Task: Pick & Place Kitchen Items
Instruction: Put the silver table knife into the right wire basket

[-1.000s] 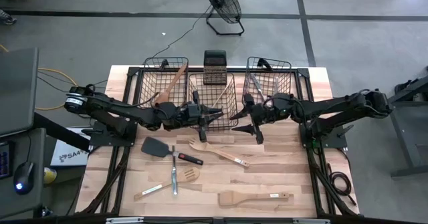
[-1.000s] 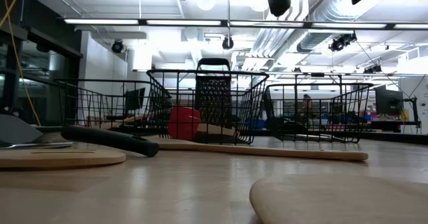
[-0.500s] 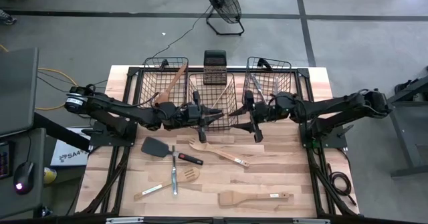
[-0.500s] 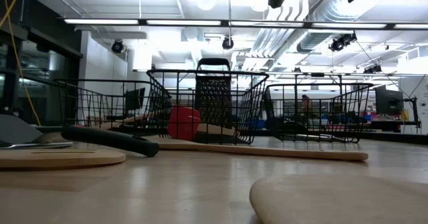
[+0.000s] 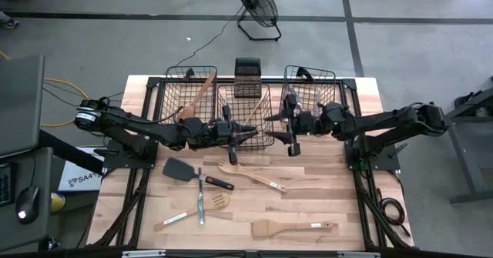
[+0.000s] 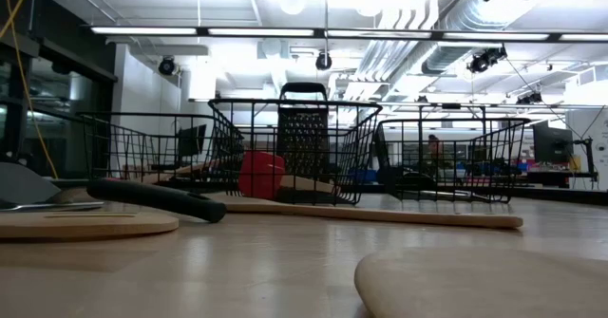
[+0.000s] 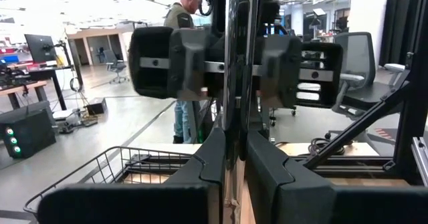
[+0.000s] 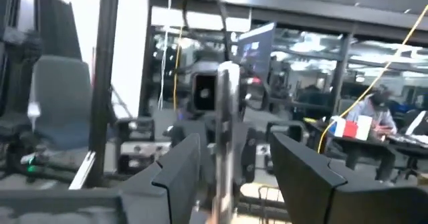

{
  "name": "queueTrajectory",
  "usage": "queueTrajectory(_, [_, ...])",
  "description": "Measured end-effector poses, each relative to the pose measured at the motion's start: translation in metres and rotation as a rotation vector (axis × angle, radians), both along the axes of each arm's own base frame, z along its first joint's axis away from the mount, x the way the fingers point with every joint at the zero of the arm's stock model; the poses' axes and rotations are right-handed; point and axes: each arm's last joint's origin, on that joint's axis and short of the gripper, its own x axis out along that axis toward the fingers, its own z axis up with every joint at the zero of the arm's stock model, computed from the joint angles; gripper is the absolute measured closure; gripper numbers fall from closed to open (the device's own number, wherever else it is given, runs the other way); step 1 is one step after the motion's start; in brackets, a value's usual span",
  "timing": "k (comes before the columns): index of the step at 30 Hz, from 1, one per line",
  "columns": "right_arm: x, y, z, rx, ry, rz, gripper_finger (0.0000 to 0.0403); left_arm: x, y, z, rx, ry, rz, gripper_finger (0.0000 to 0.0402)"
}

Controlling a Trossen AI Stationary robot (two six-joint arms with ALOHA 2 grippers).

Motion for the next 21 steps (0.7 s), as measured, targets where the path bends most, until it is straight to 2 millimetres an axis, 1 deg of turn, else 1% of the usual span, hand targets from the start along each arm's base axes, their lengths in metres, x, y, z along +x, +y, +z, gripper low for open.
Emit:
queueTrajectory(6, [0.012, -0.001, -0.008, 0.024, -0.026, 0.033, 0.0227, 0.000, 0.000, -0.001, 0.000, 0.006, 0.000, 0.0374])
queueTrajectory(10, [0.020, 0.000, -0.007, 0.018, -0.021, 0.080, 0.0227, 0.000, 0.000, -0.002, 0.000, 0.019, -0.001, 0.0374])
queueTrajectory(17, [0.033, 0.000, -0.004, 0.035, -0.010, 0.103, 0.0227, 0.000, 0.000, -0.002, 0.000, 0.023, -0.001, 0.0374])
queueTrajectory(21, [0.035, 0.000, -0.003, 0.037, -0.012, 0.110, 0.0234, 0.000, 0.000, -0.002, 0.000, 0.024, -0.001, 0.0374])
